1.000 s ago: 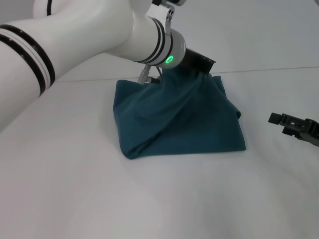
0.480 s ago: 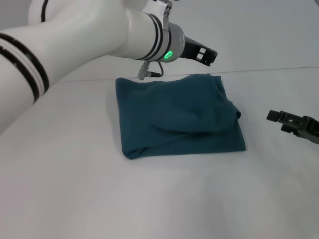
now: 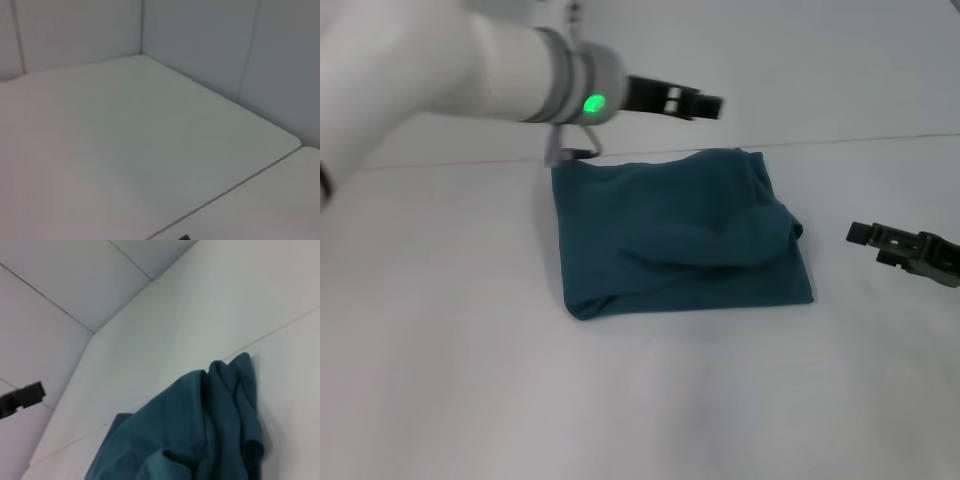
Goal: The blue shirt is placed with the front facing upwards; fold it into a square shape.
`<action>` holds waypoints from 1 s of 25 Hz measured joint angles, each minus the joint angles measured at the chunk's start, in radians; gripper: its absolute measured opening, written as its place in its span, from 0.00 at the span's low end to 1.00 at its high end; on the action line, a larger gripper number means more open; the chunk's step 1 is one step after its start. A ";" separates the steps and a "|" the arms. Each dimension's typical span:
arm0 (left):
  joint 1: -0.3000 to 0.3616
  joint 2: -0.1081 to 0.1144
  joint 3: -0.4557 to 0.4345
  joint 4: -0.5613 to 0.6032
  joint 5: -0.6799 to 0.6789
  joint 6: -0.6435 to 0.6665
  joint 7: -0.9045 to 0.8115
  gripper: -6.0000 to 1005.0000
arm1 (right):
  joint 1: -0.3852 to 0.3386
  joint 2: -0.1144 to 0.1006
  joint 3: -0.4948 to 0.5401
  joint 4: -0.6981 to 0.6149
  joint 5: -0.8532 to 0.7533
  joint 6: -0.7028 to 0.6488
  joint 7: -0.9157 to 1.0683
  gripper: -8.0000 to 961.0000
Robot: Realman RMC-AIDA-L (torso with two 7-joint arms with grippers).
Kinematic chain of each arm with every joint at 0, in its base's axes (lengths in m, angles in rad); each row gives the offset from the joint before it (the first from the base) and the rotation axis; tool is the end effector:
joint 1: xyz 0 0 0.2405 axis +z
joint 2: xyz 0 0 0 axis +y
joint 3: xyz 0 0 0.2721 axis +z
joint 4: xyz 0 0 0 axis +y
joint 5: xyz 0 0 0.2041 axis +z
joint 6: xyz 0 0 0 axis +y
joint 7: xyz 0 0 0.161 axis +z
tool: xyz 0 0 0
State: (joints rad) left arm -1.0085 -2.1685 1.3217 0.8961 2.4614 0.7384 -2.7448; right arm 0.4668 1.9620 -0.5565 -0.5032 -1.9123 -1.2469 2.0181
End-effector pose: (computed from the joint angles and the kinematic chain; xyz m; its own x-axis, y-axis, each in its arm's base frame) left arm -0.0548 0.4816 -0.0771 0.7530 0.5050 0.4218 0.6578 -0.5921 -0.4656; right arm 0.3529 0.3609 0.0333 0.1063 -0.6913 -0.7147 -0.9827 -0.1828 0.0306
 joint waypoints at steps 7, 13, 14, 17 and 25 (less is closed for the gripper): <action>0.085 0.009 -0.297 0.001 -0.091 0.176 0.006 0.87 | 0.004 -0.006 0.000 0.000 -0.012 -0.002 0.002 0.99; 0.172 0.041 -0.419 -0.002 -0.214 0.315 0.041 0.93 | 0.006 -0.009 0.000 -0.004 -0.015 -0.014 0.003 0.99; 0.187 0.047 -0.427 -0.004 -0.236 0.335 0.046 0.93 | 0.007 -0.009 0.000 -0.006 -0.021 -0.016 0.006 0.99; 0.235 0.071 -0.455 -0.013 -0.301 0.393 0.059 0.93 | 0.011 -0.011 0.000 -0.010 -0.041 -0.025 0.013 0.99; 0.302 0.145 -0.526 -0.174 -0.409 0.537 0.131 0.93 | 0.022 -0.014 -0.003 -0.011 -0.071 -0.040 0.029 0.99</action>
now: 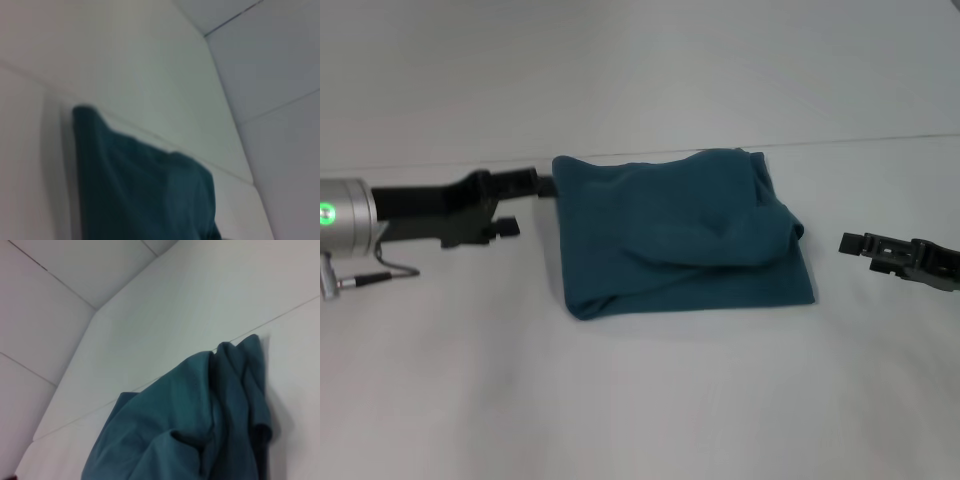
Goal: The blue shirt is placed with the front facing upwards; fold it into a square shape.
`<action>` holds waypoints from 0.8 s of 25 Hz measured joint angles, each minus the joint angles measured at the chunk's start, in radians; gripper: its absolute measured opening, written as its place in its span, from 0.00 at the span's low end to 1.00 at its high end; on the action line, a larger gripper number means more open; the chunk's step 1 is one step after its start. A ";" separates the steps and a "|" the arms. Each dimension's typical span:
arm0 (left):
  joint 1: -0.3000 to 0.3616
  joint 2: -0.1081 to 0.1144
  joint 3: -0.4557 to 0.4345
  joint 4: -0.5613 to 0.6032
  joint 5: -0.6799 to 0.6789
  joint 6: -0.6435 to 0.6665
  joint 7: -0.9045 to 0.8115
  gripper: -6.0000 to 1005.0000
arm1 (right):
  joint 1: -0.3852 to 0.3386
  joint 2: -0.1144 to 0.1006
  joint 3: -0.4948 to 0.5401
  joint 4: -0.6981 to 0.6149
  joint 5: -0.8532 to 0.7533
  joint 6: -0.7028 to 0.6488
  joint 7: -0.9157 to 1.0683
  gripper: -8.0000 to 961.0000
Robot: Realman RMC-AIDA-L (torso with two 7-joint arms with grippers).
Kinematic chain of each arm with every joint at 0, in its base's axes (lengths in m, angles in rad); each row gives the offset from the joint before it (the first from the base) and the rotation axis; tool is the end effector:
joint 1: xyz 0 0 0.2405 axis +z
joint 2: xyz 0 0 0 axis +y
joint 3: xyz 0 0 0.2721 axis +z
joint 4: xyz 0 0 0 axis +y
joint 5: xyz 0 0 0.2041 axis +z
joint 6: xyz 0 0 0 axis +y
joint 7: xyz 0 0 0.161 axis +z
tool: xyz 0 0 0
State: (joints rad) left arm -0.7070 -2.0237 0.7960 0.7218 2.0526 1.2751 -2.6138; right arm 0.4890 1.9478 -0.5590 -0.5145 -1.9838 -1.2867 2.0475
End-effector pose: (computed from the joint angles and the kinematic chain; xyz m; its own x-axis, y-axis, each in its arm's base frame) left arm -0.2266 0.4247 0.0013 0.0615 0.8673 0.4940 0.9769 -0.1537 0.1483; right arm 0.3475 0.3621 0.0335 0.1455 -0.7347 -0.6626 -0.9778 -0.2090 0.0170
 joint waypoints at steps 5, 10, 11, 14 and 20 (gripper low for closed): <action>-0.013 -0.008 0.011 -0.088 0.006 -0.062 0.034 0.93 | 0.003 0.002 -0.022 0.001 -0.001 -0.003 -0.001 0.99; -0.022 -0.056 0.073 -0.101 0.010 -0.200 0.080 0.93 | 0.004 0.003 -0.040 0.005 -0.001 -0.001 -0.007 0.99; -0.025 -0.062 0.083 -0.102 0.010 -0.221 0.094 0.93 | 0.003 0.003 -0.044 0.005 -0.001 -0.001 -0.008 0.99; -0.038 -0.089 0.127 -0.102 0.013 -0.303 0.163 0.93 | 0.000 0.004 -0.047 0.006 -0.001 -0.003 -0.008 0.99; -0.055 -0.114 0.181 -0.119 0.018 -0.411 0.213 0.93 | -0.006 0.007 -0.047 0.008 -0.001 0.003 -0.011 0.99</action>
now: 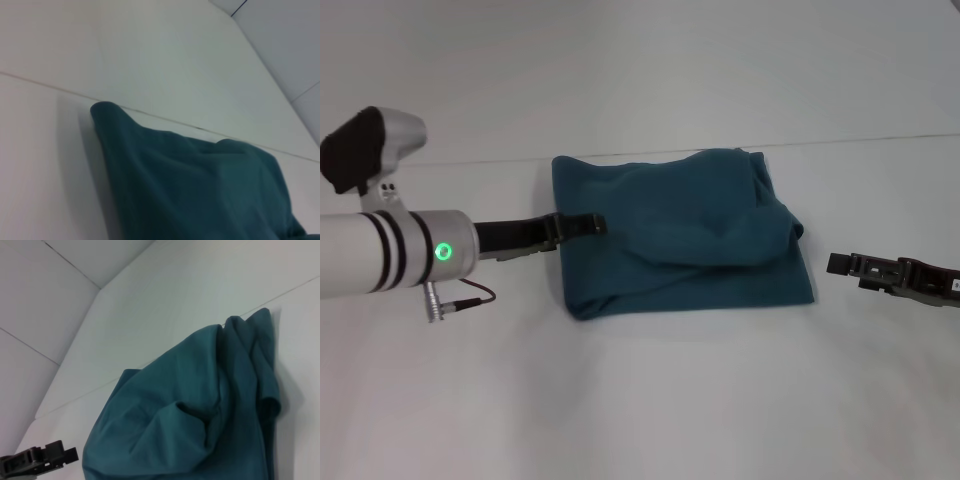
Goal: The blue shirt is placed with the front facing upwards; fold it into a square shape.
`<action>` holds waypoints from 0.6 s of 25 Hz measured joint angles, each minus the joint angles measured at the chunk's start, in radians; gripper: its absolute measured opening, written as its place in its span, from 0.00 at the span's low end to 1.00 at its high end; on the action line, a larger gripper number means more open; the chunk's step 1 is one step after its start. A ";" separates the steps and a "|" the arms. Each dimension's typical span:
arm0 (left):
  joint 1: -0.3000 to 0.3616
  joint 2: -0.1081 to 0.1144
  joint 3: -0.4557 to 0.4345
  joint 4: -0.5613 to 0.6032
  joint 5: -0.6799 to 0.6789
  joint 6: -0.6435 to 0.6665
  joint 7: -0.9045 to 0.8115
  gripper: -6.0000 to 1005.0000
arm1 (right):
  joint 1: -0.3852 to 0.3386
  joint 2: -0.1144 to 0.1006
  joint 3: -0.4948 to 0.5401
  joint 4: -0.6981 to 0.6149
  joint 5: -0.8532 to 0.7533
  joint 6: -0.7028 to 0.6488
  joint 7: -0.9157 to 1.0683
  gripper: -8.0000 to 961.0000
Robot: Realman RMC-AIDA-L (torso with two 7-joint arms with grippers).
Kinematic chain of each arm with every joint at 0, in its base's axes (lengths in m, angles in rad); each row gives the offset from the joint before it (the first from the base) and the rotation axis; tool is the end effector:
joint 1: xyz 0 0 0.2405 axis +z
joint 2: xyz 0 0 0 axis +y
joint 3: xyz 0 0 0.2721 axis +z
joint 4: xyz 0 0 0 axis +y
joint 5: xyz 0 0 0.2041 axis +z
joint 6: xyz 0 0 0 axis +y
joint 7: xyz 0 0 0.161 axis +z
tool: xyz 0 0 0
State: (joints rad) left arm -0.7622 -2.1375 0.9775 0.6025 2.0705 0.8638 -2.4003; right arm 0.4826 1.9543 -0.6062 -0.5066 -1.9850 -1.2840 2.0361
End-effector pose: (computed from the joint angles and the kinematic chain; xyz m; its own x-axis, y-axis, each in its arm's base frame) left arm -0.2205 0.4386 -0.0754 0.2875 0.7915 0.5394 0.9568 -0.2632 -0.1237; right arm 0.3475 0.3562 0.0219 0.1684 -0.7608 -0.6267 -0.9750 -0.2223 0.0078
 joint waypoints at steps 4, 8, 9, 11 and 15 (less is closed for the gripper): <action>-0.036 0.001 0.014 -0.059 0.000 -0.043 -0.003 0.93 | 0.000 0.000 0.000 0.000 0.000 0.002 0.000 0.99; -0.062 0.002 0.016 -0.099 0.000 -0.073 -0.006 0.93 | 0.000 0.000 0.000 0.000 0.000 0.002 -0.001 0.99; -0.064 0.002 0.014 -0.101 0.000 -0.076 -0.007 0.93 | 0.000 0.000 0.000 0.000 0.000 0.002 -0.001 0.99; -0.065 0.000 0.010 -0.102 -0.002 -0.079 -0.008 0.93 | 0.000 0.000 0.000 0.000 0.000 0.002 -0.001 0.99; -0.048 0.001 0.007 -0.072 -0.006 -0.055 -0.037 0.93 | -0.002 0.000 0.000 0.000 0.000 0.002 -0.001 0.99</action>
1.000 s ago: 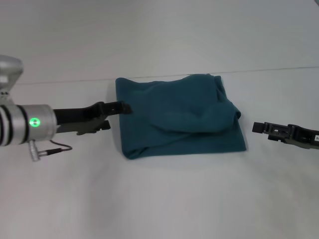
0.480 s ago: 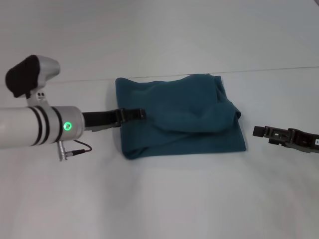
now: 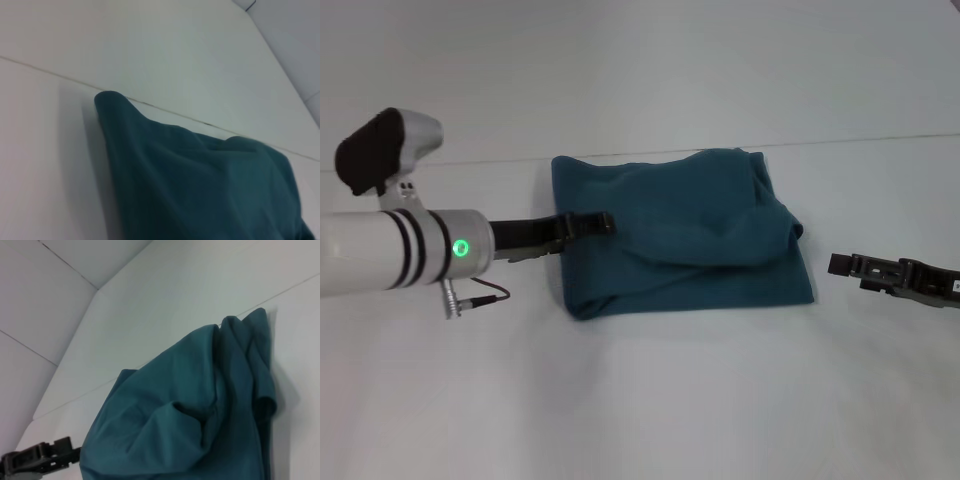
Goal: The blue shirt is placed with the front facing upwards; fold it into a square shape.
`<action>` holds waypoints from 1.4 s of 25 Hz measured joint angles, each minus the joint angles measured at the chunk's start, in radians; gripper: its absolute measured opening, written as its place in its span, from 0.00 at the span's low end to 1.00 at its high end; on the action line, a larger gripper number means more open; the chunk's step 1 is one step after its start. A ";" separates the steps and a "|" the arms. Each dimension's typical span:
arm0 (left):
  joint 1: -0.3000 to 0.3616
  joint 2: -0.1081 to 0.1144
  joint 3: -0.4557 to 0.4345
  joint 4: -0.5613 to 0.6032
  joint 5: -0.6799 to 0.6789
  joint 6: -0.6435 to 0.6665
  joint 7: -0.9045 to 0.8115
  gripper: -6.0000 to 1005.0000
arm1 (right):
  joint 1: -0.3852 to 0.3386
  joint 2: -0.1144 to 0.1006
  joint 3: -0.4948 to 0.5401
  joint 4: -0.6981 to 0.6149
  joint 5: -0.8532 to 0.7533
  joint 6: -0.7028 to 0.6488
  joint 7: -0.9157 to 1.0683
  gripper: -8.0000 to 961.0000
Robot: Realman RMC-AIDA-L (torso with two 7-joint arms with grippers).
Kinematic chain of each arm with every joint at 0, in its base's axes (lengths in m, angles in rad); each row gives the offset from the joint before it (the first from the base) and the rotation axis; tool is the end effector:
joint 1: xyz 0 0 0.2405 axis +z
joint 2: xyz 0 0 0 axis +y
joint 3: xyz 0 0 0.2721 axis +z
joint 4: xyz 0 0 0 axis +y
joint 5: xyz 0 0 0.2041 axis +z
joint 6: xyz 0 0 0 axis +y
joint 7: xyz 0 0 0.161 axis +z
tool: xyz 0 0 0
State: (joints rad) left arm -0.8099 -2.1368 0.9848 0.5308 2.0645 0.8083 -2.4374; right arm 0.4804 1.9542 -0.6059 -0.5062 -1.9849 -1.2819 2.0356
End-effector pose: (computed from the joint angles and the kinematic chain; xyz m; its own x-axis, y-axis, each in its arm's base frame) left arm -0.2156 0.4440 -0.0860 0.2470 0.8059 0.5380 0.9687 -0.2198 -0.1155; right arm 0.3486 0.3556 0.0220 0.1666 -0.7605 -0.6276 -0.9757 -0.2190 0.0064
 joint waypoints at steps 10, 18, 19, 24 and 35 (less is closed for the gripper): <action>0.137 0.008 -0.115 0.232 -0.003 0.301 -0.067 0.93 | 0.073 -0.046 -0.002 -0.025 -0.083 -0.017 0.124 0.99; 0.213 0.037 -0.191 0.245 -0.005 0.512 0.120 0.93 | 0.209 -0.082 -0.002 -0.078 -0.253 -0.021 0.299 0.99; 0.224 0.037 -0.206 0.251 -0.005 0.546 0.160 0.93 | 0.223 -0.085 -0.002 -0.093 -0.264 -0.024 0.319 0.99; 0.278 0.024 -0.275 0.296 -0.009 0.682 0.255 0.93 | 0.300 -0.107 -0.024 -0.118 -0.307 -0.040 0.431 0.99; 0.362 0.025 -0.377 0.315 -0.097 0.810 0.326 0.93 | 0.473 -0.074 -0.119 -0.139 -0.588 -0.033 0.637 0.99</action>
State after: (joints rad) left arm -0.4481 -2.1118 0.6080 0.8454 1.9670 1.6182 -2.1118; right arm 0.9535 1.8801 -0.7251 -0.6453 -2.5732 -1.3152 2.6731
